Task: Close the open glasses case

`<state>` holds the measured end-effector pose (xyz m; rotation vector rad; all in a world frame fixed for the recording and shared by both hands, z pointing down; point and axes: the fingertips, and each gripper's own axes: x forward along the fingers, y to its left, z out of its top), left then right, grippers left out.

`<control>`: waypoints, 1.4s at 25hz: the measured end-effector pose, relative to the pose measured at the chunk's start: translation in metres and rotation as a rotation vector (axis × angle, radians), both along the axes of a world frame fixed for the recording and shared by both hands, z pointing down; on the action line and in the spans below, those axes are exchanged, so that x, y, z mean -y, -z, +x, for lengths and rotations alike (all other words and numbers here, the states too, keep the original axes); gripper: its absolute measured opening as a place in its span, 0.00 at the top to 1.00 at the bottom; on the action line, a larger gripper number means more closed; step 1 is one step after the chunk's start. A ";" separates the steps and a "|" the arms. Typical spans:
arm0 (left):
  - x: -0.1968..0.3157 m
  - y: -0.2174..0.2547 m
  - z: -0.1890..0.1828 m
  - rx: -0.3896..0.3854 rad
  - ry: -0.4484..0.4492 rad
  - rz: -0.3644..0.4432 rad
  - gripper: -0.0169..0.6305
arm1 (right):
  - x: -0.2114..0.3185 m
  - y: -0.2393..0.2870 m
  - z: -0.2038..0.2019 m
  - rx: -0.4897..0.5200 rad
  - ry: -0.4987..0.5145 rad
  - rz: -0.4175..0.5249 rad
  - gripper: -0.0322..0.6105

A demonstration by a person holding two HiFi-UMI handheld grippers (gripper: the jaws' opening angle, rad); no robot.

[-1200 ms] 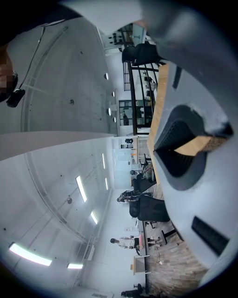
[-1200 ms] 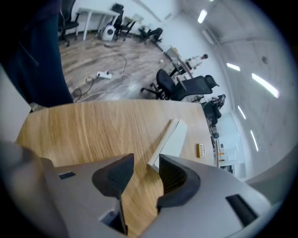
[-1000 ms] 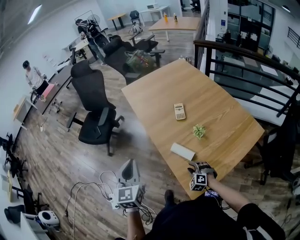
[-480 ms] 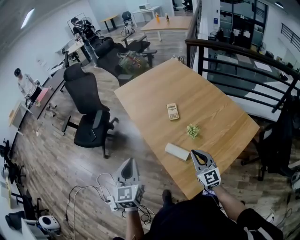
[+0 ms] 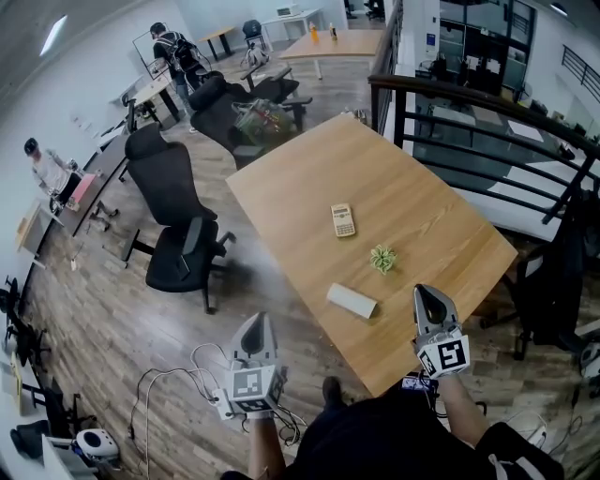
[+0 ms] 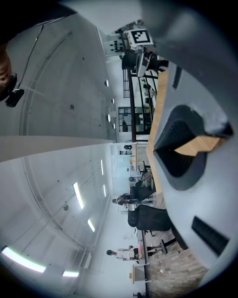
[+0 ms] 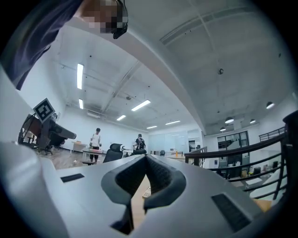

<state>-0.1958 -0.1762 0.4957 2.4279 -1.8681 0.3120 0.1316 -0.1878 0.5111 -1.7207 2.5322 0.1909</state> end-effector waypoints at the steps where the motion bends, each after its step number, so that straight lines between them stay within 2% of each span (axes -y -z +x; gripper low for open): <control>1: 0.000 0.001 0.001 0.000 -0.003 0.001 0.97 | 0.000 0.001 0.000 -0.004 0.002 0.000 0.93; 5: 0.001 0.002 0.005 0.007 -0.008 0.003 0.97 | -0.002 0.007 -0.005 -0.017 0.018 0.012 0.93; 11: 0.001 0.001 -0.006 -0.006 0.048 -0.015 0.97 | -0.002 0.017 -0.012 -0.008 0.031 0.033 0.93; 22: -0.001 0.010 -0.004 -0.017 0.052 0.000 0.97 | -0.006 0.040 -0.010 -0.035 0.010 0.094 0.93; 26: -0.002 0.007 -0.006 -0.012 0.050 0.007 0.97 | -0.002 0.029 -0.008 -0.112 -0.018 0.035 0.93; 35: -0.002 0.004 -0.008 -0.003 0.041 0.005 0.97 | -0.001 0.022 0.000 -0.101 -0.020 0.015 0.93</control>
